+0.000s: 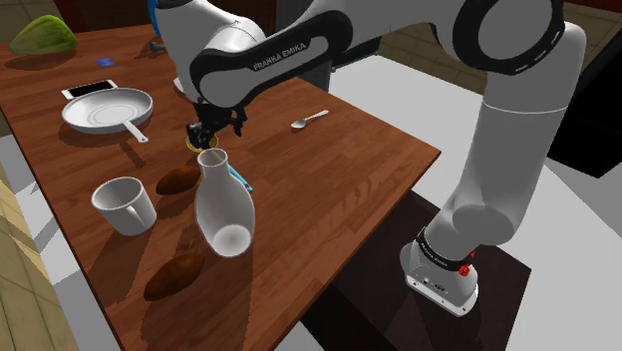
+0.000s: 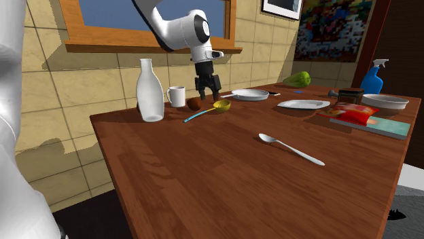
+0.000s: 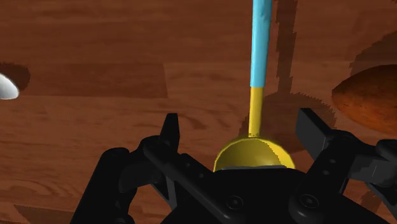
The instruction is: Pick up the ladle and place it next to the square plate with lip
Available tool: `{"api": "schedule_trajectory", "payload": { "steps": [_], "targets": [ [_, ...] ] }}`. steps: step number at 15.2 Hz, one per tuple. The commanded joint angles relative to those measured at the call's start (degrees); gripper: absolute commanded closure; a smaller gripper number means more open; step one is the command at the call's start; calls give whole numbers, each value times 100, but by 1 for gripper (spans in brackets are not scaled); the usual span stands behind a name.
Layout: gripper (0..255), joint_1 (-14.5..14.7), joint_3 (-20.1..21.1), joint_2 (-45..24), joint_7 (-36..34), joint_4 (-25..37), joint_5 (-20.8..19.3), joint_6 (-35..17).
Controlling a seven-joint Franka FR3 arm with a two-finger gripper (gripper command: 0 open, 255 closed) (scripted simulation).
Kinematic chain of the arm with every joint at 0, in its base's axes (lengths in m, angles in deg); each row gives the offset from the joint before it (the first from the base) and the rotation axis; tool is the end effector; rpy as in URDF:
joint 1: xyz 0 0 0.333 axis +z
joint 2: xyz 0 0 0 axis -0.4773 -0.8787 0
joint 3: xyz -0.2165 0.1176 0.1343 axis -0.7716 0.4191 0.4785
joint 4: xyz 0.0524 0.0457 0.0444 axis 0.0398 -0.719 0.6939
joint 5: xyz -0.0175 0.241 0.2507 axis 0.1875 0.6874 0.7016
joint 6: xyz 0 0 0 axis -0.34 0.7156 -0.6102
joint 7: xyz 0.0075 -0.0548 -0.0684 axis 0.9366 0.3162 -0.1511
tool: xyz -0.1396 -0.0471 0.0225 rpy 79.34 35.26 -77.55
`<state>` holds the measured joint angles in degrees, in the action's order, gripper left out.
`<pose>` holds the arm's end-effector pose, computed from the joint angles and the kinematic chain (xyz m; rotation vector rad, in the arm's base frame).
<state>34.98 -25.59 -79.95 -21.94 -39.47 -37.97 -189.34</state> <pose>0.5145 0.2793 0.3439 2.9907 0.0756 0.1276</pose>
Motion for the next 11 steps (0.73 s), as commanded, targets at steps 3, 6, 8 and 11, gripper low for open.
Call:
{"api": "schedule_trajectory", "payload": {
  "steps": [3, 6, 8, 11],
  "targets": [
    [0, 386, -134, -874, -322, 877, -450, 221],
    [0, 376, -174, -956, -358, 771, -506, 40],
    [0, 370, -200, -1016, -384, 708, -547, -78],
    [0, 363, -234, -1099, -418, 635, -603, -227]
  ]
}}
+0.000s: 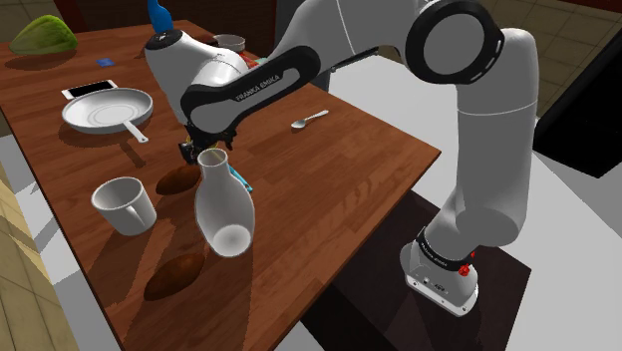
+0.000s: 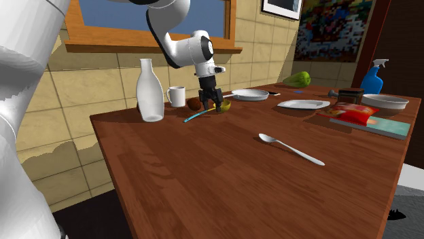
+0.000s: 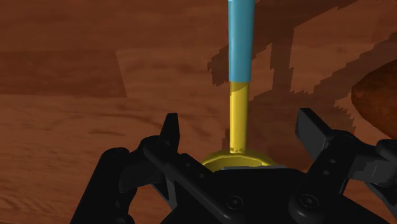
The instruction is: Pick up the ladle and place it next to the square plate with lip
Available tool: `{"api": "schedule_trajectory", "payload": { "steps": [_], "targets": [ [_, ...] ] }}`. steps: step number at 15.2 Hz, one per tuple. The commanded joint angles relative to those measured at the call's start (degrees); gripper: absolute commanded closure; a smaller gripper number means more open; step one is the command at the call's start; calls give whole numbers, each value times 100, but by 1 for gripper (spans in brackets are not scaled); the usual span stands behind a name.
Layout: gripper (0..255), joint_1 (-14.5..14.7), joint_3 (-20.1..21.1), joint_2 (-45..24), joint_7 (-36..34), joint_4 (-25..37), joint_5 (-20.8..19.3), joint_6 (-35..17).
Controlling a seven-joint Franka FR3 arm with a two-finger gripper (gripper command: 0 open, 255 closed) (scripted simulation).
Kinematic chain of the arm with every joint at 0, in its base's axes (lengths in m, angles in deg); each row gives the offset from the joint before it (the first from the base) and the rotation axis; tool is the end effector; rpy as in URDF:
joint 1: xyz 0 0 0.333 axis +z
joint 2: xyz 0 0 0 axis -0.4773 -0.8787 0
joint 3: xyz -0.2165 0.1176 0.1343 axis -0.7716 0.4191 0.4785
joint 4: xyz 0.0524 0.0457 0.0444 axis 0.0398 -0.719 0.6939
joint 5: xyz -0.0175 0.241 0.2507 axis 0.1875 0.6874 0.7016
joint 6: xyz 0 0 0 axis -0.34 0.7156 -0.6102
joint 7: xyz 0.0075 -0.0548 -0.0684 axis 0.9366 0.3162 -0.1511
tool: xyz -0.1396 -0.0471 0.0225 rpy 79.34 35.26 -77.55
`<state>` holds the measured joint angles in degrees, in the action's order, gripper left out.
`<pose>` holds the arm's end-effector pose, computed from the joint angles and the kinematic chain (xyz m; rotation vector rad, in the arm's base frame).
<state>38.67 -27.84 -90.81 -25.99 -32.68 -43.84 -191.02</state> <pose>0.5413 0.2977 0.2866 2.9637 0.0661 0.1258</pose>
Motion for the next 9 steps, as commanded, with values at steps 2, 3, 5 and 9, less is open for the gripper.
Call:
{"api": "schedule_trajectory", "payload": {
  "steps": [2, 3, 5, 9],
  "targets": [
    [0, -6, -9, -13, -13, -45, -16, -59],
    [0, -6, -9, -14, -13, -45, -16, -59],
    [0, -6, -9, -14, -13, -44, -16, -59],
    [255, -7, -9, -13, -13, -44, -16, -57]
  ]
}}
